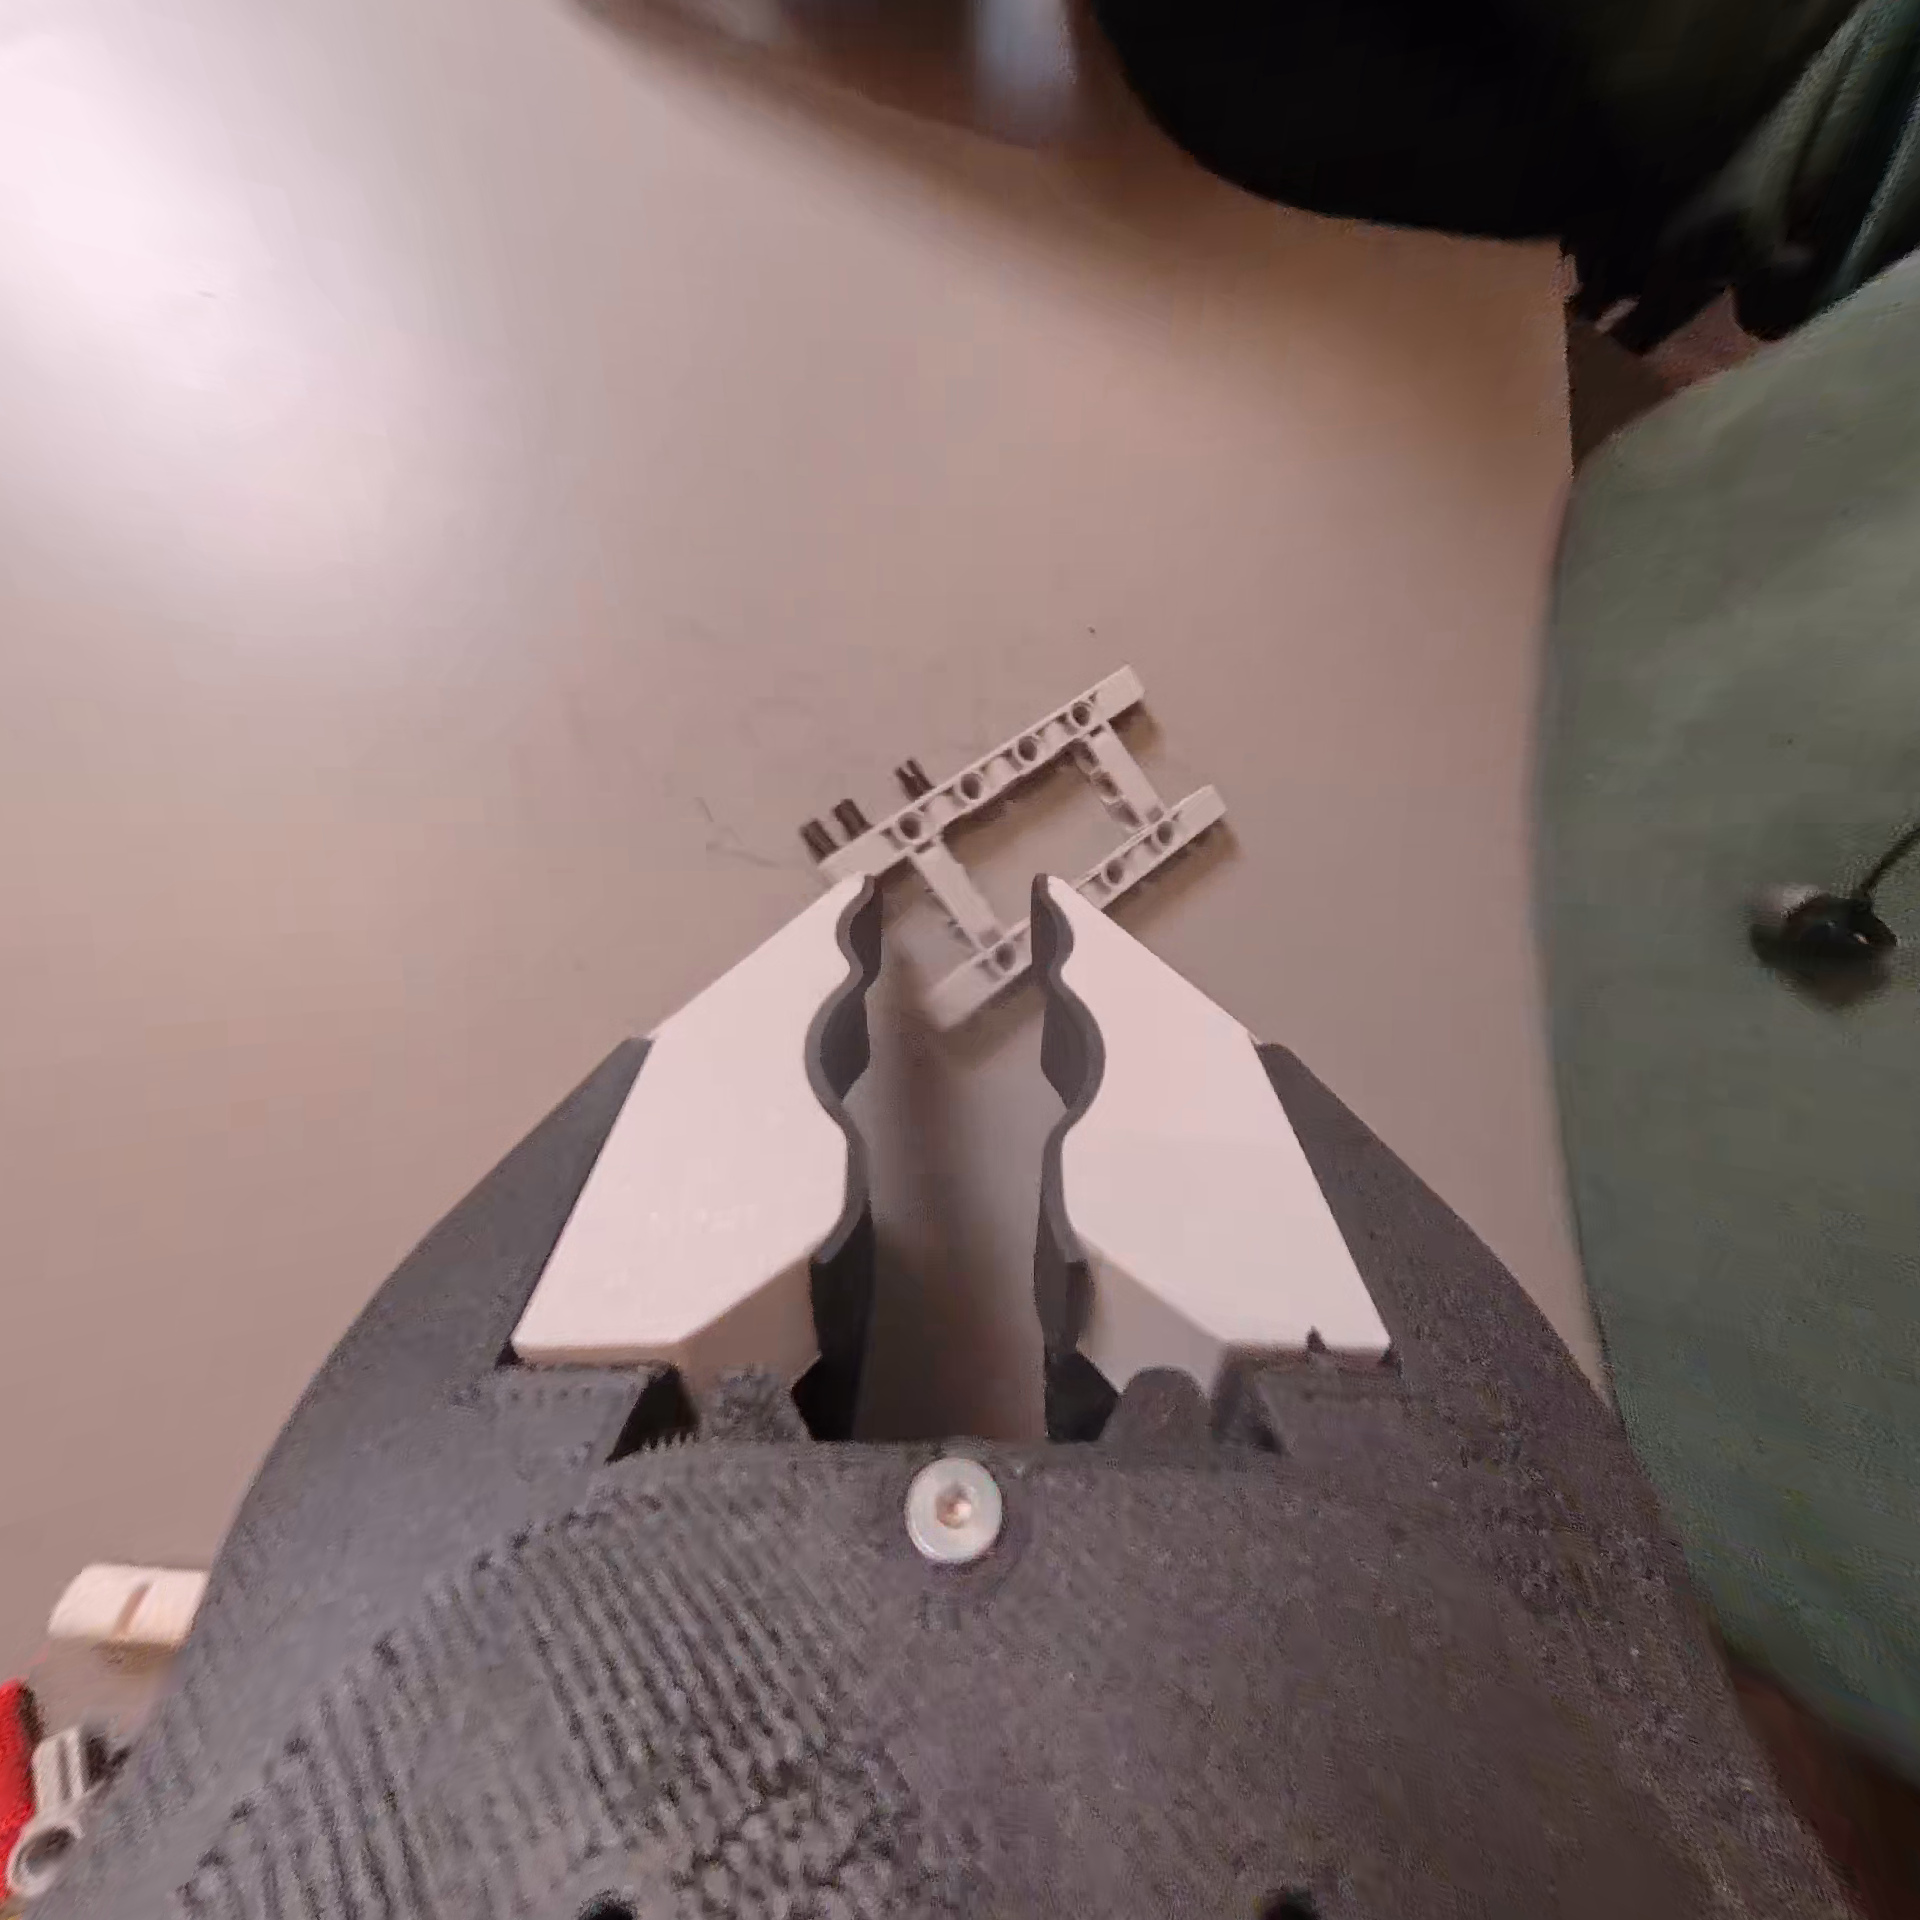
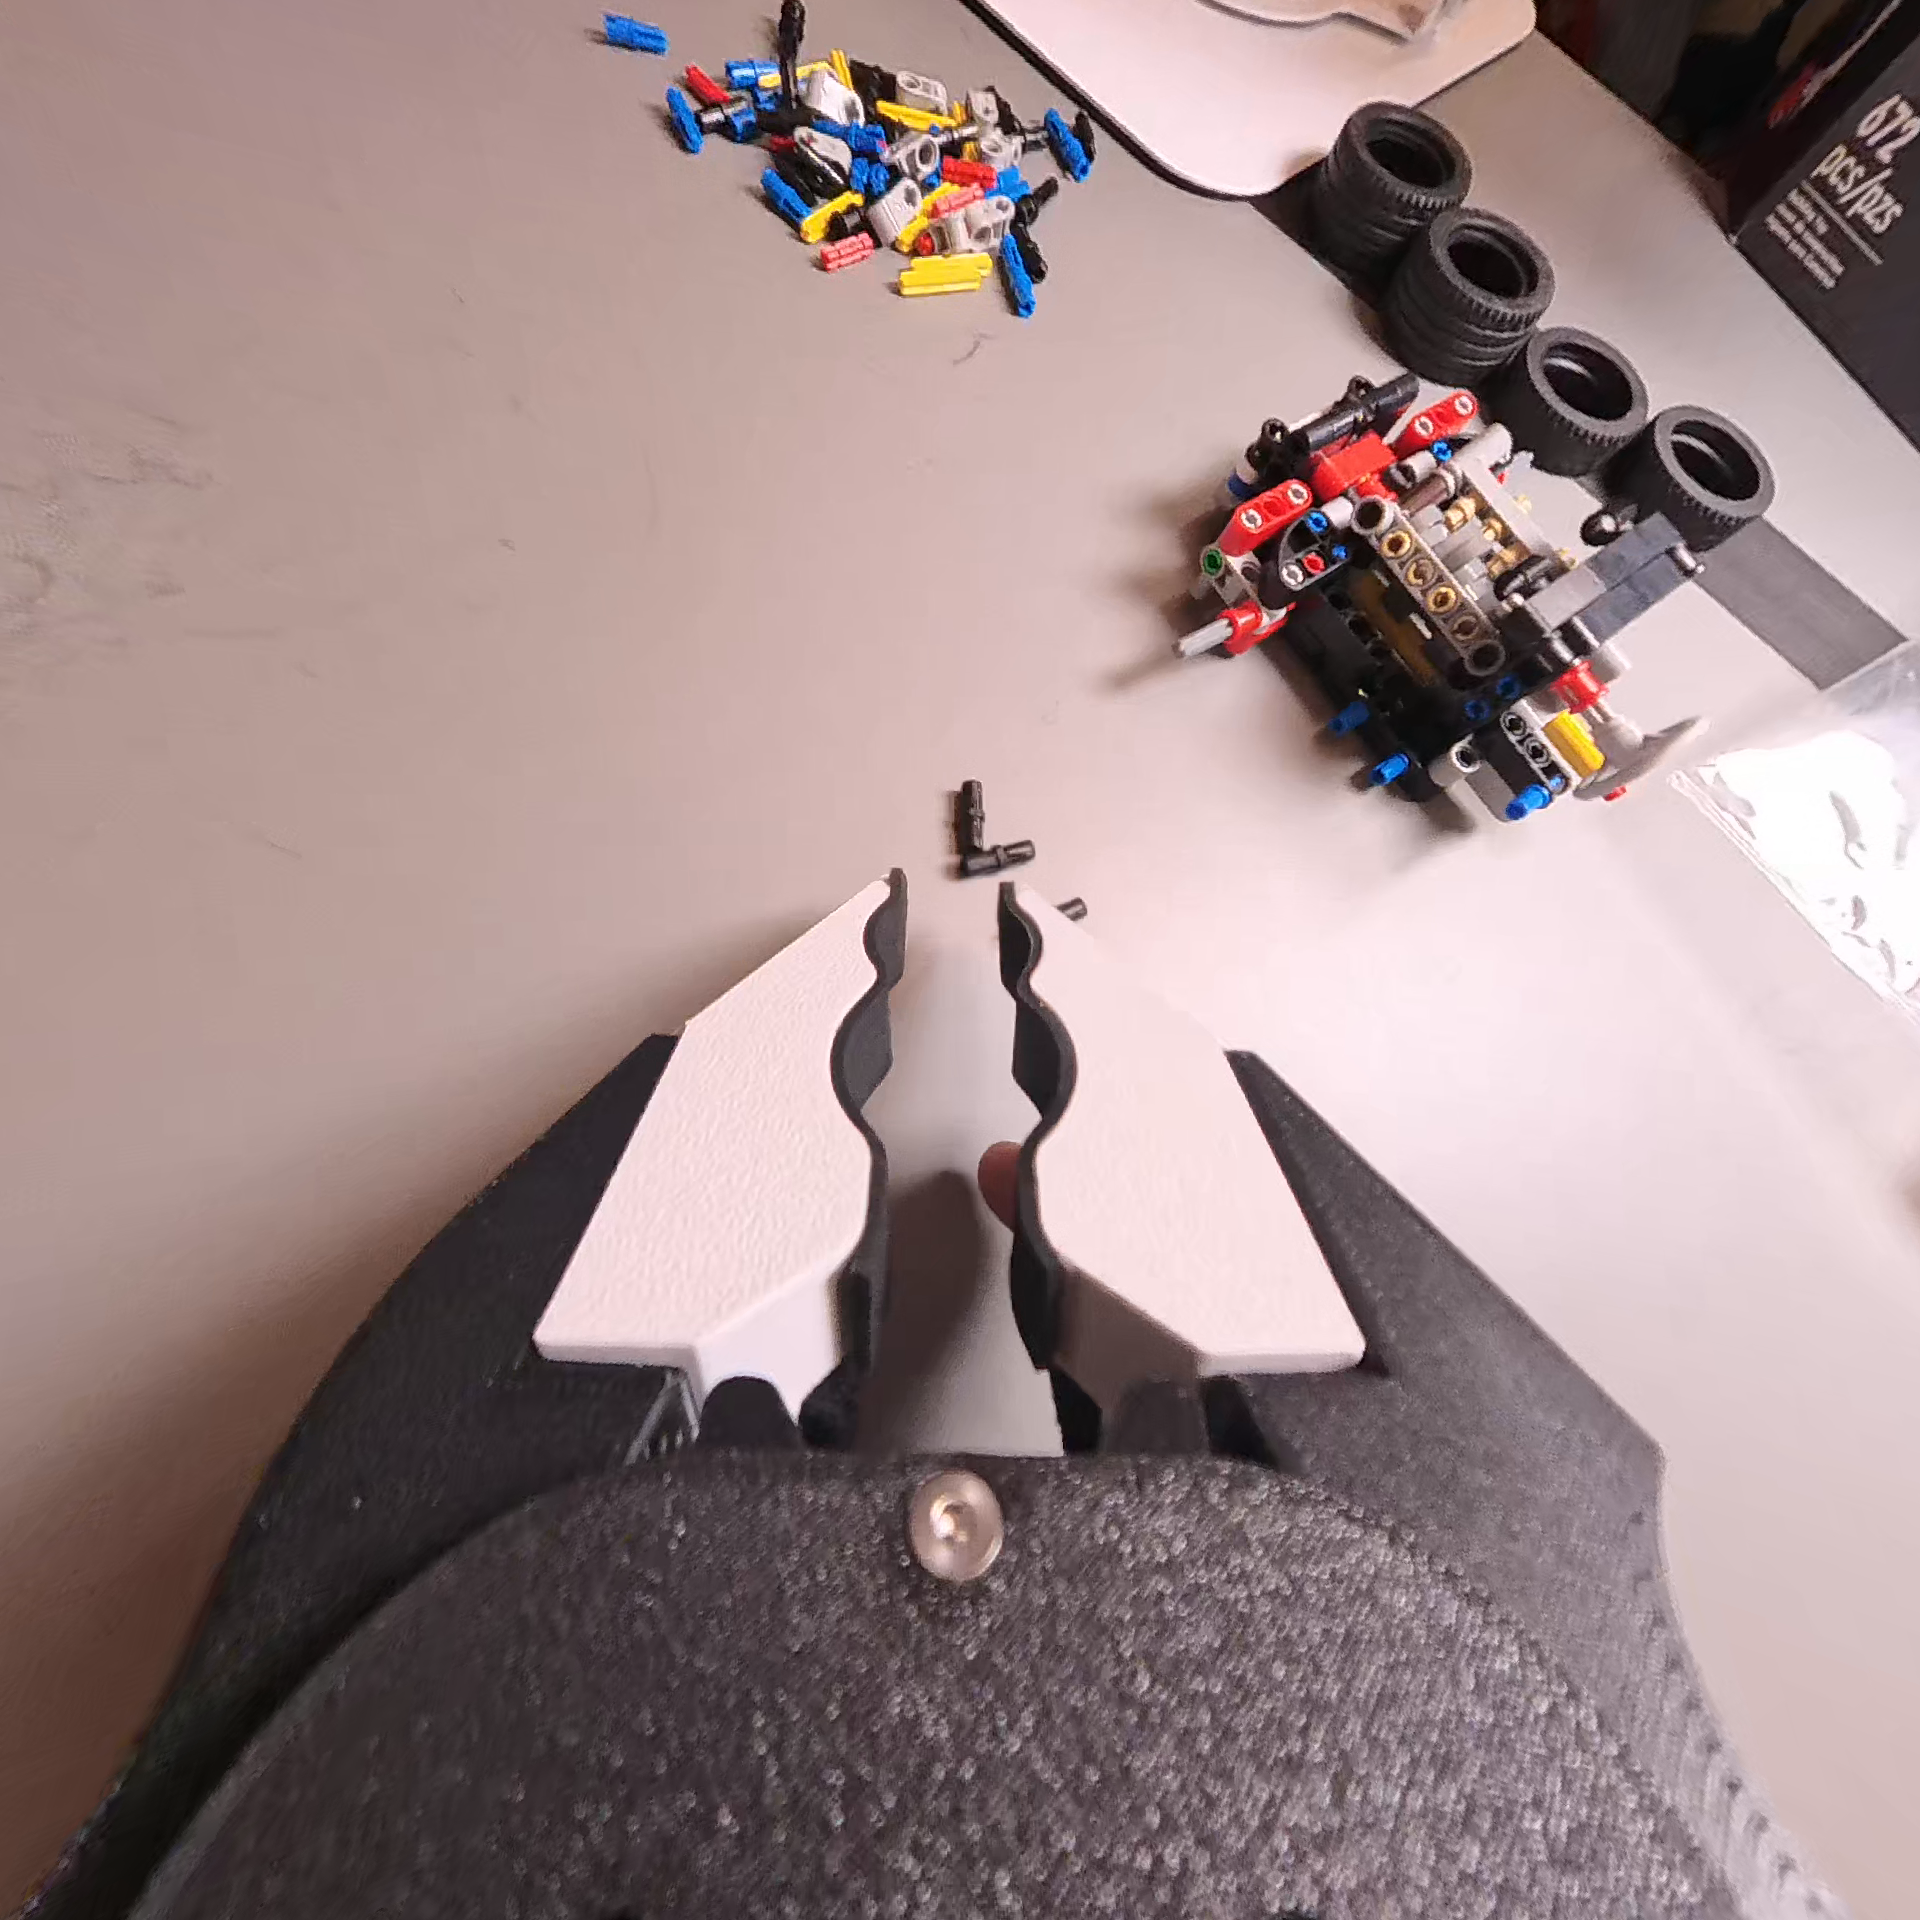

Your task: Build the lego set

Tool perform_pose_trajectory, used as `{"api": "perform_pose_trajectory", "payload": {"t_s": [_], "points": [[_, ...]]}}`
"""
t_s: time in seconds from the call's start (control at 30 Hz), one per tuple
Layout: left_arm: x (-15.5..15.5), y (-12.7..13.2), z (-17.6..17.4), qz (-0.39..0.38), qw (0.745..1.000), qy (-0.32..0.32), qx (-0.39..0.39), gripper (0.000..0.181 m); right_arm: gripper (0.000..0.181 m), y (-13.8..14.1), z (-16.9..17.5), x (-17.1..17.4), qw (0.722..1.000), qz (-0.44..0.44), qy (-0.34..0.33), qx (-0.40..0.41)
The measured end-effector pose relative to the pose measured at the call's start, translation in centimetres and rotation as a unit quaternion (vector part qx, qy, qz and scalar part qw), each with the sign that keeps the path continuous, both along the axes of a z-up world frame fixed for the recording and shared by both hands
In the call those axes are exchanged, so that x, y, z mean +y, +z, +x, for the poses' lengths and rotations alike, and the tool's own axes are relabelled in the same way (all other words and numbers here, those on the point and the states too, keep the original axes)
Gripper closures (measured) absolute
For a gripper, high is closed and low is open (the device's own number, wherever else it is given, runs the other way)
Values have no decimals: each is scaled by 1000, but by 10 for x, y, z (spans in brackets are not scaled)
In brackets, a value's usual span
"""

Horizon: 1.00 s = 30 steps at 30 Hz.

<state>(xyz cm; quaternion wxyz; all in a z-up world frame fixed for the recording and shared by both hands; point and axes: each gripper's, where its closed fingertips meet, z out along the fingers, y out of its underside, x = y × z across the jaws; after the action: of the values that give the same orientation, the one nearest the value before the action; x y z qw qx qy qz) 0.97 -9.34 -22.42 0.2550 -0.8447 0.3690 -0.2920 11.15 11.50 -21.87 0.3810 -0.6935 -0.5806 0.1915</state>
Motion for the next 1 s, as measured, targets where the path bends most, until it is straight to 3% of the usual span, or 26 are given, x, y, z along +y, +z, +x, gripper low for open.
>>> {"api": "perform_pose_trajectory", "payload": {"t_s": [0.1, 0.2, 0.37, 0.47, 0.53, 0.6, 0.67, 0.73, 0.87, 1.0], "points": [[-9, 8, -6, 31, 999, -28, -2, 152, 167, 6, -4, -2, 1000, 8, 8, 16], [-15, 12, 0, 80, 994, -68, -5, 135, 170, 13, -9, -11, 998, 21, 39, 34], [-22, -11, 11, 107, 985, -126, 57, 109, 172, 18, -17, -25, 996, 30, 70, 46], [-11, -13, 8, 111, 985, -95, 90, 122, 172, 19, -18, -28, 996, 28, 74, 51], [8, -13, 0, 102, 989, -18, 105, 122, 173, 21, -19, -27, 996, 27, 69, 56], [35, -13, -19, 90, 983, 107, 117, 122, 173, 23, -19, -25, 996, 25, 58, 61], [41, -12, -24, 71, 981, 148, 99, 122, 173, 23, -19, -26, 996, 19, 55, 67], [33, -10, -20, 50, 986, 135, 83, 115, 172, 23, -20, -28, 996, 15, 59, 70], [3, -4, -2, -3, 998, 54, 18, 131, 172, 20, -22, -31, 996, 21, 64, 63], [5, -1, -4, 52, 998, 26, 37, 138, 172, 22, -13, -15, 997, 32, 30, 58]]}}
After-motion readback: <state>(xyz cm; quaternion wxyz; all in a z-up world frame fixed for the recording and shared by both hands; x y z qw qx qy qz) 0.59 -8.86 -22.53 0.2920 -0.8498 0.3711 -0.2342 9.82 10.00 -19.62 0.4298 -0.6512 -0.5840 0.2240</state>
